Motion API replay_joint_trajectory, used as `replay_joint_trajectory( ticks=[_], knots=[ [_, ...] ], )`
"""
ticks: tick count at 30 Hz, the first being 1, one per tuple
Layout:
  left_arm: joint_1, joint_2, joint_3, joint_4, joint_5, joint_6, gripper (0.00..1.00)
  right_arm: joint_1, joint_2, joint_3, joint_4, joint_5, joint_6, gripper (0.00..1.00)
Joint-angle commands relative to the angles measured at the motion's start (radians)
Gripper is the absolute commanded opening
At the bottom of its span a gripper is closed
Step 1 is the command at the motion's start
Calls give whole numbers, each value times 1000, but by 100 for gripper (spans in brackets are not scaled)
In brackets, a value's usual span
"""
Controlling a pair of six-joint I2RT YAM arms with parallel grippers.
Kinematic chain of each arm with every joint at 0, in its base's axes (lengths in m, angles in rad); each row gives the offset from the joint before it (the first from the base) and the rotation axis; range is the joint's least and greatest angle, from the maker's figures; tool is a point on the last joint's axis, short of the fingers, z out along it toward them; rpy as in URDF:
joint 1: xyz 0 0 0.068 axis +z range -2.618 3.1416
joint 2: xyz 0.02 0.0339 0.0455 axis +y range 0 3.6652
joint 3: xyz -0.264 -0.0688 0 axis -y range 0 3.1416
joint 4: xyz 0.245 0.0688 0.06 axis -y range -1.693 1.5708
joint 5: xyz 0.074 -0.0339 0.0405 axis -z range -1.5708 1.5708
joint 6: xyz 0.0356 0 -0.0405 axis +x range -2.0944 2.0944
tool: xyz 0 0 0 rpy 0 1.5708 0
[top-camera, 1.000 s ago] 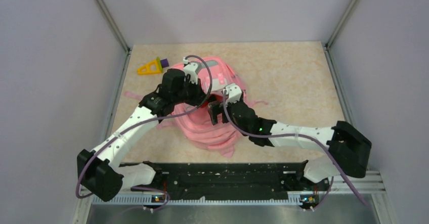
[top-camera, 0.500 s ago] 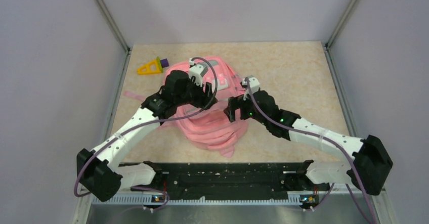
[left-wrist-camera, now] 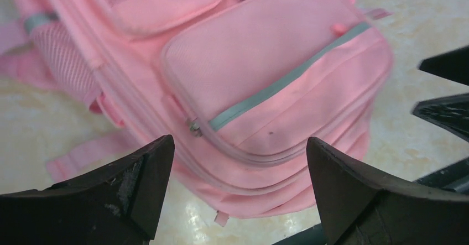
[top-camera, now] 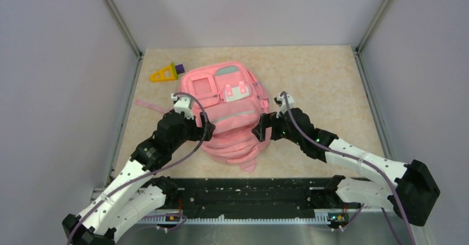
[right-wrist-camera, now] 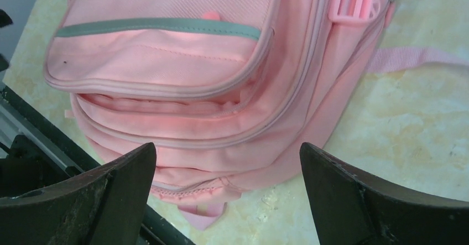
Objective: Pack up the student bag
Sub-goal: Adjust the student bag at the center of the board.
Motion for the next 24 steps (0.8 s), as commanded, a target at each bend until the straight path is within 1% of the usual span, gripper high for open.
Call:
replay_joint_trajectory(
  ticks=[1, 3, 5, 8, 10, 13, 16, 19, 24],
  knots=[
    [4, -18, -98, -32, -186, -136, 93, -7, -30, -47, 94, -22, 120, 97],
    [5, -26, -119, -25, -232, -171, 93, -7, -32, -63, 101, 4, 183, 95],
    [6, -41, -142, 12, -223, -185, 93, -7, -41, -87, 130, 30, 253, 94],
    [5, -66, -177, 78, -209, -178, 92, -7, -42, -130, 221, 37, 334, 93],
    [5, -68, -186, 100, -197, -157, 88, -7, -39, -132, 263, 50, 355, 93],
    [6, -74, -193, 136, -151, -121, 77, -7, -15, -122, 314, 63, 363, 93],
    [5, -74, -201, 177, -118, -95, 67, -8, 46, -77, 313, 87, 365, 92],
    [6, -44, -199, 201, -79, -88, 65, -8, 122, -19, 261, 116, 368, 89],
    [6, 36, -204, 250, -24, -93, 60, -16, 220, 10, 332, 103, 355, 84]
  ],
)
